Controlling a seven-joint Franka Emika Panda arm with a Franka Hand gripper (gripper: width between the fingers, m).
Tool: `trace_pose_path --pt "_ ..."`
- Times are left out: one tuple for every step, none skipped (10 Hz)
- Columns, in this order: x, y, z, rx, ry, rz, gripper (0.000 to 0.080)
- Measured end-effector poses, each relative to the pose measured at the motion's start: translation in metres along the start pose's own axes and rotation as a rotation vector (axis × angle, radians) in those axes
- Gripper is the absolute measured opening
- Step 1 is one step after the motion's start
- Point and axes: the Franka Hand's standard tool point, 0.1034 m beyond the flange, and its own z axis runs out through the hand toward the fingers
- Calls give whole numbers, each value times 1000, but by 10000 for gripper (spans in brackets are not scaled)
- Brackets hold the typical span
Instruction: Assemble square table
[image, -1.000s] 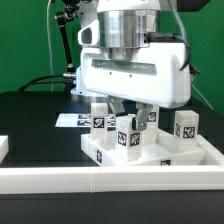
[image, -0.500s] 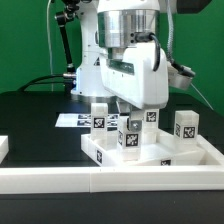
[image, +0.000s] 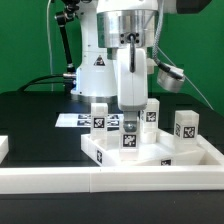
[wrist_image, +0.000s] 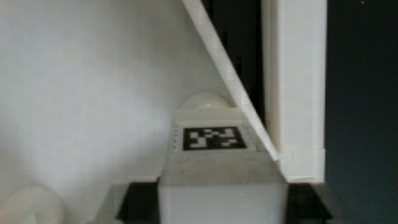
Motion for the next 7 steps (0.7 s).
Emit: trace_pose_path --pt "-2 0 0 3 -2 72 290" --pt "-4 0 0 5 -8 181 290" --pt "-3 0 0 5 -8 187 290" --pt "-4 0 1 6 -8 202 290" --pt "-4 0 1 6 -8 190 290" --pt "-4 0 2 5 -8 186 505" --pt "-4 0 2 5 -7 138 604"
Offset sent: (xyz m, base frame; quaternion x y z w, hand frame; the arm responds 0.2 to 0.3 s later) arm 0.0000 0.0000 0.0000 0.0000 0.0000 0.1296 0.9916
